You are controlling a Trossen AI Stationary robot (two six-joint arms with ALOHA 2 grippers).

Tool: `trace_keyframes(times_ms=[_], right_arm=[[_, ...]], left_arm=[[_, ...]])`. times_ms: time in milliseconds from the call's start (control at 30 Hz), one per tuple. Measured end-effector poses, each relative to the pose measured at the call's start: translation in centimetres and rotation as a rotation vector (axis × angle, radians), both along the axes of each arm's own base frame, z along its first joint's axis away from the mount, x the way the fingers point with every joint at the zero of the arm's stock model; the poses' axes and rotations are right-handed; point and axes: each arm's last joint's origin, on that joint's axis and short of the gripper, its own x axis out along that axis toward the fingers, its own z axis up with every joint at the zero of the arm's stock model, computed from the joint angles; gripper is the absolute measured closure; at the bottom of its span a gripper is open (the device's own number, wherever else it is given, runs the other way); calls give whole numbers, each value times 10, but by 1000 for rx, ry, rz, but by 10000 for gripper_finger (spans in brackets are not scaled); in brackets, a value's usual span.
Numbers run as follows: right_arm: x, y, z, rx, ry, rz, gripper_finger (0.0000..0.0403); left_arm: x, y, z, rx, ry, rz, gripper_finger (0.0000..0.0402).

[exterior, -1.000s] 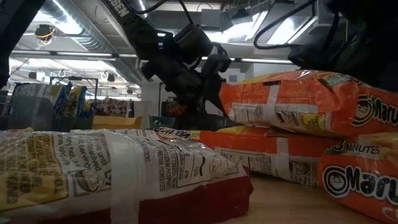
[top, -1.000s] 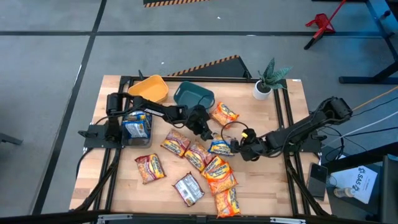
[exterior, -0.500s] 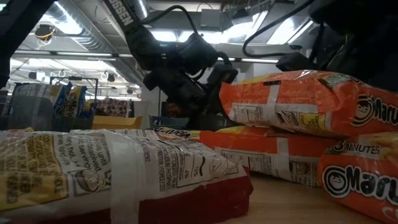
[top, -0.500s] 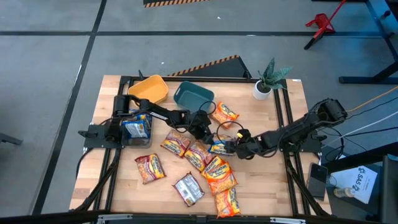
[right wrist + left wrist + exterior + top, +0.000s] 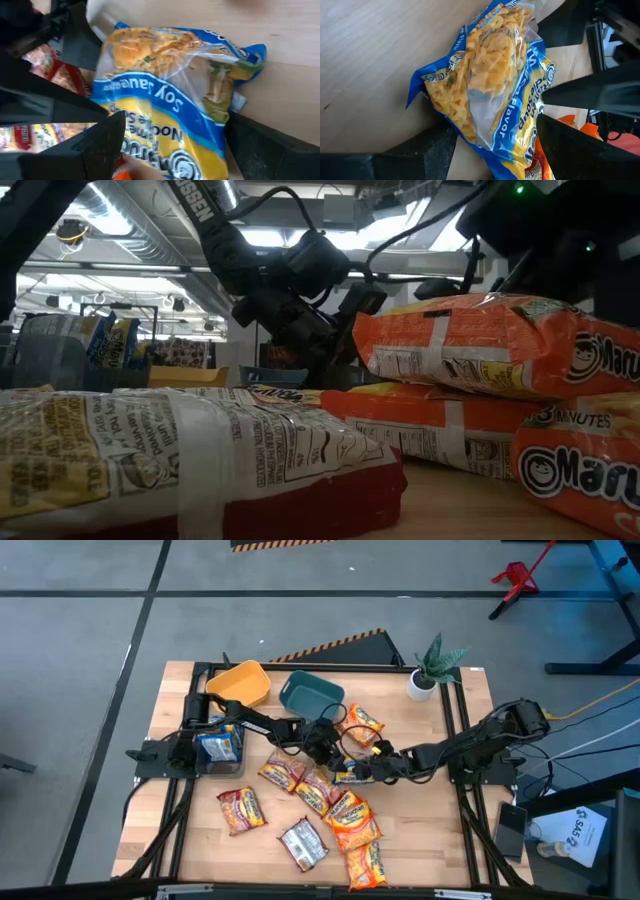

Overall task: Sort Maruchan noodles
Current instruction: Put the blue noodle pack into the black bin

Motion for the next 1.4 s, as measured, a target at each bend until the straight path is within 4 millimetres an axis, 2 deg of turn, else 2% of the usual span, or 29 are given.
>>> trace_keyframes(times_ms=[133, 333, 600, 800, 1200, 1400], right_arm=[[0, 1, 0, -25, 7, 39, 81], [0, 1, 11, -48, -47, 89, 81], [0, 2, 16, -27, -61, 136, 81], [-1, 2, 19, -51, -68, 179, 81], [-10, 4, 34, -50, -57, 383, 81], [-24, 3, 43, -32, -12, 470, 81]], left_arm=[[1, 0, 1, -38, -15, 17, 147], [6, -1, 7, -137, -73, 18, 176], [8, -2, 15, -243, -115, -5, 180], [8, -2, 17, -256, -119, -18, 191], [9, -1, 17, -248, -116, -3, 266], [8, 10, 20, -275, -154, -34, 272]])
